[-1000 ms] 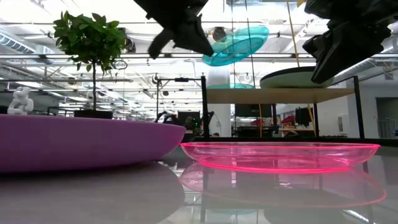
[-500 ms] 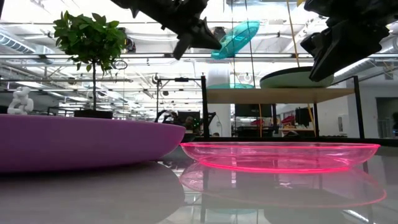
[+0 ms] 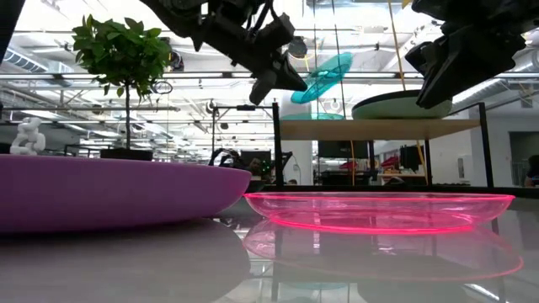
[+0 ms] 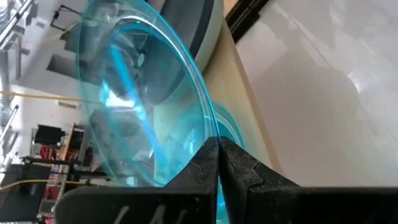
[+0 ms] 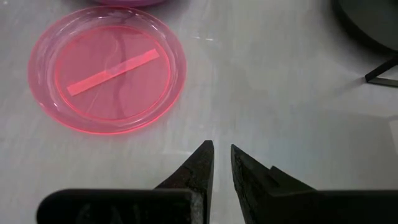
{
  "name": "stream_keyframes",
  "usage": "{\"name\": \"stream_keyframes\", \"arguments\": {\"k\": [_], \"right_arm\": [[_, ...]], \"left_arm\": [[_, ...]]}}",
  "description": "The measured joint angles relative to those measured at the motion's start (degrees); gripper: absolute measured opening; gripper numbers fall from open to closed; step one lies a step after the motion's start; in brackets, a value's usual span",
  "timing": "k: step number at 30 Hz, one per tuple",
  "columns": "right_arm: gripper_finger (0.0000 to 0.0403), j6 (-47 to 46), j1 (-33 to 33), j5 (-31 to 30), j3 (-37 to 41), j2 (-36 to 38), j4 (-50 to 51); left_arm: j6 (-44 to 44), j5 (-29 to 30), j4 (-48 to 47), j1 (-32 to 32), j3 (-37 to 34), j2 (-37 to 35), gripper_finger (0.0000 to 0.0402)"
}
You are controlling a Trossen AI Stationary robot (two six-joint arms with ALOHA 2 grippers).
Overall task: Place and stack plates onto a shelf
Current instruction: Stack the small blue plate on top of the small blue plate on the shelf
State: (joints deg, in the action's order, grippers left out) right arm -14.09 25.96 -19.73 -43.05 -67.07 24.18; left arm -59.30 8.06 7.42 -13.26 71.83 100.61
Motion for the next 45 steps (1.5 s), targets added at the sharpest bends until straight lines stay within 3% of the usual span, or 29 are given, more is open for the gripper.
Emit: {"name": "stream_keyframes", "arguments": {"k": [32,41,45], "right_arm": [[0.0041,-0.17,0.0,0.3,0.0,0.0,0.03],[0.0041,-0.17,0.0,0.33,0.0,0.0,0.03],[0.0041,-0.2,0.0,0.33,0.0,0.0,0.03]], "left_arm": [[10.45,-1.58,-0.28,-4.74,-0.04,0.82,0.0009],[12.19,-0.51,0.42,-4.74,-0.04,0.82,0.0076],[13.78,-0.49,0.44,-4.71,-0.04,0.82,0.0084]]}}
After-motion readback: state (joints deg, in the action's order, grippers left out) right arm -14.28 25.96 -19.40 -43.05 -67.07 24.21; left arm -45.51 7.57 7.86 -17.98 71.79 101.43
